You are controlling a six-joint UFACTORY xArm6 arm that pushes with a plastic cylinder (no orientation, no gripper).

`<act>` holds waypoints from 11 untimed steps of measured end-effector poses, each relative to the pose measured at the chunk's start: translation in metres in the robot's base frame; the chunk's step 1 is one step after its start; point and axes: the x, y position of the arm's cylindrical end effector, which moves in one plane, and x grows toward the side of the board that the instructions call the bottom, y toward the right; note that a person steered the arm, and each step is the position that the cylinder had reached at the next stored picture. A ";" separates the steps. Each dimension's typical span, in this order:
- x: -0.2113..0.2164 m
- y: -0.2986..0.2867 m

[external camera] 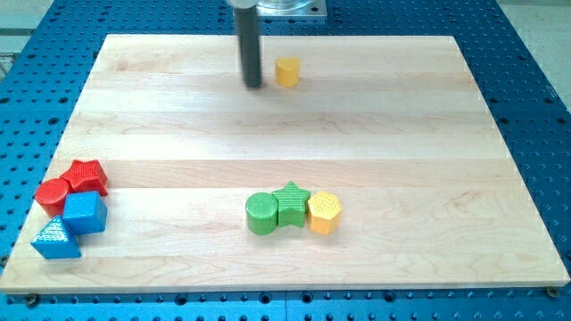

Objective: Push the heart to the top right corner of the board

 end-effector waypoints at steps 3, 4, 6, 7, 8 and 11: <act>-0.013 0.022; 0.001 0.079; 0.010 0.113; 0.011 0.151; 0.045 0.124; -0.006 0.182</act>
